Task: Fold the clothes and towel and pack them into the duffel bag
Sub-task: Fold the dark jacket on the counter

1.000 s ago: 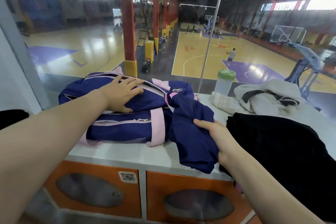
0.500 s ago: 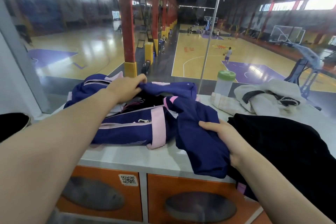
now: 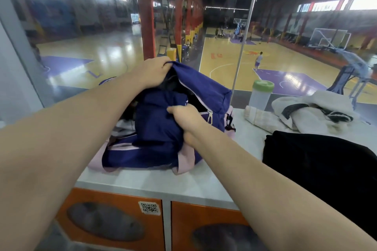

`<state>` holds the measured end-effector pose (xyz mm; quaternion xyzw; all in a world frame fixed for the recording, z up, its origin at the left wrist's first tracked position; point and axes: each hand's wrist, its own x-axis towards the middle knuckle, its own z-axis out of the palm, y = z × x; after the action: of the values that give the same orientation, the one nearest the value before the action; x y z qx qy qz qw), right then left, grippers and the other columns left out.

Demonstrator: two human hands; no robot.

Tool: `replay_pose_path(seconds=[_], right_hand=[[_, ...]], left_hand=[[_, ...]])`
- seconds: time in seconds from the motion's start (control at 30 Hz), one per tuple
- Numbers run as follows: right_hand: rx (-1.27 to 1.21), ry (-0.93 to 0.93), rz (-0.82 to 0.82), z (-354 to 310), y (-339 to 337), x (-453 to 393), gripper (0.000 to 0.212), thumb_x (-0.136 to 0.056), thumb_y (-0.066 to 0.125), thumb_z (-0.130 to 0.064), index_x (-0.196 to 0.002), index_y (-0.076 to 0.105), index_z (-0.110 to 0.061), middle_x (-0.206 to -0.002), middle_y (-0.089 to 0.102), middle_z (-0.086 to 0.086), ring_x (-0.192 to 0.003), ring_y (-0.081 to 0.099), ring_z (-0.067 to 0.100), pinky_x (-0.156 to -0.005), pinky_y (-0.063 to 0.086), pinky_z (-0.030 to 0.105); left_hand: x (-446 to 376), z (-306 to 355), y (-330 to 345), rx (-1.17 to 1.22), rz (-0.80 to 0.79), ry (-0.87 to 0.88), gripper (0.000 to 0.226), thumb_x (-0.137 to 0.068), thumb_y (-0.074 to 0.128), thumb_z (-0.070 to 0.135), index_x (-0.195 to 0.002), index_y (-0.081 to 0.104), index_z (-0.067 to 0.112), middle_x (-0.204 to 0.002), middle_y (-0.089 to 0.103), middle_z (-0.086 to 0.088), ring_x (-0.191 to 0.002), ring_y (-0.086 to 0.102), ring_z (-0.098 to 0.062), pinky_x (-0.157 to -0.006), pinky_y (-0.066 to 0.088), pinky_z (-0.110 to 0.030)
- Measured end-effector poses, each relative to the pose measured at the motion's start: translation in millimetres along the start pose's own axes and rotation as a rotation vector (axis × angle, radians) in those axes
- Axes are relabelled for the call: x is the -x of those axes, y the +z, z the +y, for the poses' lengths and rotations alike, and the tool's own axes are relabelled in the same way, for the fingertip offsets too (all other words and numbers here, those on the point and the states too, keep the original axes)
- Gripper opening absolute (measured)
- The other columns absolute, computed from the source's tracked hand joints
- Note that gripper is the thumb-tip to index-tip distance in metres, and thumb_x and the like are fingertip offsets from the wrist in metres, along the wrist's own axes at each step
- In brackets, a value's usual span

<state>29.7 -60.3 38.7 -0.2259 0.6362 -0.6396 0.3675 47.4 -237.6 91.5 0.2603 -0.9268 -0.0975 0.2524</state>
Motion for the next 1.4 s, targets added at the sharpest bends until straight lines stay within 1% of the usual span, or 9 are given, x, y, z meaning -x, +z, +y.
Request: replay_pose_path(seconds=[0.17, 0.37, 0.57, 0.67, 0.77, 0.87, 1.03, 1.23, 1.4], right_hand=[[0.098, -0.085, 0.134, -3, 10, -53, 0.037, -0.087, 0.05, -0.001, -0.124, 0.054, 0.0, -0.122, 0.061, 0.017, -0.097, 0.057, 0.025, -0.083, 0.047, 0.032], [0.783, -0.024, 0.111, -17, -19, -85, 0.038, -0.099, 0.04, -0.009, -0.134, 0.049, 0.004, -0.139, 0.05, 0.021, -0.127, 0.049, 0.033, -0.1, 0.041, 0.035], [1.546, -0.14, 0.069, -18, -11, -74, 0.052, -0.103, 0.038, -0.034, -0.143, 0.038, 0.0, -0.147, 0.04, 0.02, -0.135, 0.038, 0.035, -0.111, 0.029, 0.039], [1.613, -0.327, 0.12, -11, -4, -62, 0.075, -0.1, 0.031, -0.052, -0.149, 0.021, 0.004, -0.156, 0.016, 0.025, -0.144, 0.015, 0.04, -0.117, 0.016, 0.049], [1.723, -0.512, 0.032, 7, 3, -55, 0.078, -0.093, 0.028, -0.065, -0.149, 0.029, -0.01, -0.155, 0.022, 0.019, -0.142, 0.018, 0.039, -0.116, 0.009, 0.058], [1.851, -0.423, -0.121, 25, 0, -62, 0.069, -0.095, 0.029, -0.061, -0.153, 0.019, -0.023, -0.157, 0.02, 0.017, -0.141, 0.02, 0.041, -0.113, 0.008, 0.061], [1.893, -0.411, -0.091, 26, -33, -90, 0.061, -0.101, 0.029, -0.047, -0.155, 0.01, -0.027, -0.156, 0.024, 0.015, -0.135, 0.032, 0.038, -0.105, 0.031, 0.048], [1.863, -0.298, -0.186, 29, -46, -96, 0.068, -0.1, 0.031, -0.048, -0.155, -0.005, -0.03, -0.163, 0.002, 0.012, -0.145, 0.017, 0.038, -0.114, 0.022, 0.05], [1.717, -0.472, -0.122, 29, -52, -71, 0.067, -0.098, 0.034, -0.051, -0.155, 0.011, -0.022, -0.156, 0.025, 0.014, -0.139, 0.028, 0.034, -0.115, 0.022, 0.046]], left_hand=[[-2, -6, 2, 0.013, -0.023, -0.002, 0.032, -0.101, 0.026, 0.04, -0.107, 0.055, 0.027, -0.117, 0.062, -0.009, -0.108, 0.056, -0.033, -0.095, 0.042, -0.045], [-7, -1, 5, 0.019, -0.013, -0.029, 0.037, -0.104, 0.025, 0.039, -0.116, 0.055, 0.022, -0.125, 0.06, -0.011, -0.114, 0.053, -0.033, -0.096, 0.04, -0.042], [-13, 4, 11, 0.026, -0.023, -0.066, 0.04, -0.104, 0.024, 0.038, -0.12, 0.055, 0.016, -0.126, 0.058, -0.015, -0.115, 0.052, -0.033, -0.097, 0.04, -0.043], [-14, 5, 16, 0.035, -0.007, -0.079, 0.04, -0.105, 0.024, 0.036, -0.12, 0.055, 0.015, -0.125, 0.058, -0.016, -0.115, 0.052, -0.034, -0.096, 0.04, -0.042], [-11, 6, 21, 0.028, 0.013, -0.091, 0.041, -0.105, 0.024, 0.037, -0.117, 0.055, 0.015, -0.123, 0.059, -0.017, -0.113, 0.053, -0.035, -0.096, 0.041, -0.043], [-9, 7, 23, 0.018, 0.024, -0.101, 0.042, -0.104, 0.023, 0.039, -0.115, 0.054, 0.013, -0.121, 0.06, -0.017, -0.111, 0.054, -0.035, -0.094, 0.042, -0.044], [-4, 1, 20, 0.021, 0.01, -0.103, 0.043, -0.104, 0.024, 0.039, -0.116, 0.055, 0.012, -0.118, 0.061, -0.017, -0.108, 0.055, -0.035, -0.093, 0.042, -0.045], [3, 1, 26, -0.004, -0.008, -0.084, 0.041, -0.103, 0.025, 0.04, -0.111, 0.055, 0.015, -0.116, 0.062, -0.018, -0.106, 0.056, -0.037, -0.09, 0.043, -0.044], [20, 2, 29, -0.058, -0.071, -0.088, 0.045, -0.099, 0.025, 0.048, -0.118, 0.055, 0.02, -0.117, 0.063, -0.015, -0.106, 0.057, -0.035, -0.09, 0.045, -0.044]])
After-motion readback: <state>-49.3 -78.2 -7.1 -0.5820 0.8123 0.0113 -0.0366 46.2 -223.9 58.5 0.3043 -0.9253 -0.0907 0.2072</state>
